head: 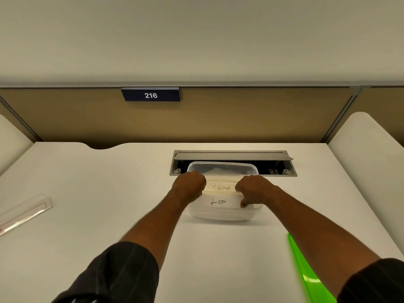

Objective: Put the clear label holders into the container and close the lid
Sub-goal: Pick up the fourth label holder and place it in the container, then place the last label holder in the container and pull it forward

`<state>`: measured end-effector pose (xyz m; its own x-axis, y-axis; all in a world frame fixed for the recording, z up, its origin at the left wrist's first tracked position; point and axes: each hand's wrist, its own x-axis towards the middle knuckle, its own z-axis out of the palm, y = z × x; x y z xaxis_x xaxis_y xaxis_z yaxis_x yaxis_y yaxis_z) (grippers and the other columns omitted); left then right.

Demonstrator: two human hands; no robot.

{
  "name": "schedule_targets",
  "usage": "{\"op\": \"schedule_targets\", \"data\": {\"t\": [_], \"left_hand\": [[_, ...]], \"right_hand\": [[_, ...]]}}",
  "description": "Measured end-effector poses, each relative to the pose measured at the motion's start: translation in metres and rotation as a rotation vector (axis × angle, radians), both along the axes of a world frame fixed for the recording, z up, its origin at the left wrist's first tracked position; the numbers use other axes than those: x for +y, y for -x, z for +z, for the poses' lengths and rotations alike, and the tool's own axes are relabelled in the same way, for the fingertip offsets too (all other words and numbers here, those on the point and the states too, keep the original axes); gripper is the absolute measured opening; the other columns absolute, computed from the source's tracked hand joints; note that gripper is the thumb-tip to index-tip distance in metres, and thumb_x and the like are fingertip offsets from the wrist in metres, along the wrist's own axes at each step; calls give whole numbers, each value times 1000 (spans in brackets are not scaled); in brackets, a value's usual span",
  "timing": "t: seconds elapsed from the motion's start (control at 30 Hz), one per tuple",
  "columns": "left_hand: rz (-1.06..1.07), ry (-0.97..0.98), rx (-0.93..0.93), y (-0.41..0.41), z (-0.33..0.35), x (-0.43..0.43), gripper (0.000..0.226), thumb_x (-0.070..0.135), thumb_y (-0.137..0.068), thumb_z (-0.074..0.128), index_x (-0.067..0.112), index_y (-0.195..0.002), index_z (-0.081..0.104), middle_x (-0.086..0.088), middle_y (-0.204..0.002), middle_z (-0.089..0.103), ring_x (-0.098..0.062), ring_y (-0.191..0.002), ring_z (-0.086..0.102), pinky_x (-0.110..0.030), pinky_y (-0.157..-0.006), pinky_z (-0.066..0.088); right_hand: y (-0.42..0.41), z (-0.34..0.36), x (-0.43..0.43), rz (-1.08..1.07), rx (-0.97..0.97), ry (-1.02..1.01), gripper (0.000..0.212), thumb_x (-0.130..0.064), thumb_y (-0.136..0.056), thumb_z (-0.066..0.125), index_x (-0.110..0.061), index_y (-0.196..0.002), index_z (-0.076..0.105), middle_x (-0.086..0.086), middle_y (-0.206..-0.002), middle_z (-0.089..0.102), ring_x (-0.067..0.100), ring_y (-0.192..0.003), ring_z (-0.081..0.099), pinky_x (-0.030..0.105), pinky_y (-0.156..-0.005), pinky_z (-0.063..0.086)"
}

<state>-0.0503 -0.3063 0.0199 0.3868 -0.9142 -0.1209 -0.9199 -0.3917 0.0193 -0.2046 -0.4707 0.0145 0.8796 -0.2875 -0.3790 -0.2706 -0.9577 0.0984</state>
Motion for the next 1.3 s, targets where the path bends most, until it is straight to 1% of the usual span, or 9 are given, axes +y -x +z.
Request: {"op": "schedule_targets", "data": {"t": [0.17,0.33,0.43,0.53,0.63,0.8,0.93,1.1,1.3], "left_hand": [[-26,-57,-126,3,-5,-1,16,14,-83,67,13,-97,73,-11,-96,71,-29,-82,69,-33,-74,55],[-34,-71,-147,4,-8,-3,16,10,-83,65,11,-98,72,-12,-97,70,-30,-83,69,-35,-76,55],[-31,-43,-109,3,-11,-2,17,12,-84,64,10,-100,71,-13,-99,70,-30,-85,68,-35,-74,53],[6,81,44,1,-12,1,27,27,-87,64,14,-110,69,-12,-108,69,-28,-93,67,-34,-79,51],[64,283,165,-4,-6,9,36,38,-90,57,17,-118,65,-6,-118,68,-23,-103,65,-34,-86,51],[116,454,137,-20,10,38,38,41,-94,47,18,-124,56,-3,-123,64,-22,-109,60,-34,-84,50],[161,517,106,-38,27,72,33,38,-95,43,18,-118,53,-3,-119,62,-23,-109,57,-34,-77,48],[243,502,35,-64,39,128,38,34,-98,39,13,-127,50,-5,-127,58,-25,-115,54,-38,-84,49],[392,492,-27,-107,46,215,28,19,-97,37,9,-111,60,-7,-109,65,-28,-97,60,-40,-76,52]], "right_hand": [[1,-11,5,-2,-6,72,43,-38,-78,72,-11,-110,61,12,-110,65,30,-94,65,34,-73,48],[3,-17,8,-10,-9,107,38,-34,-80,69,-10,-109,61,13,-111,66,31,-94,66,36,-74,50],[2,-18,9,-11,-8,114,38,-35,-81,67,-10,-109,60,12,-111,65,31,-95,65,36,-75,50],[-2,-13,11,-49,-26,72,47,-47,-82,65,-12,-112,58,11,-112,64,29,-97,64,37,-77,51],[-13,-1,19,-123,-150,-7,51,-56,-86,54,-15,-116,60,8,-116,64,25,-103,62,37,-83,50],[-45,29,45,-213,-510,-110,45,-50,-93,41,-17,-116,61,6,-119,65,26,-108,60,38,-85,48],[-71,44,77,-130,-615,-93,42,-46,-96,38,-14,-117,56,7,-117,62,26,-106,58,39,-82,50],[-108,56,129,-81,-636,-130,39,-45,-95,40,-15,-117,52,6,-119,59,26,-105,57,38,-80,48],[-162,56,205,19,-597,-154,47,-45,-98,37,-12,-129,47,9,-132,54,27,-121,51,39,-89,46]]}}
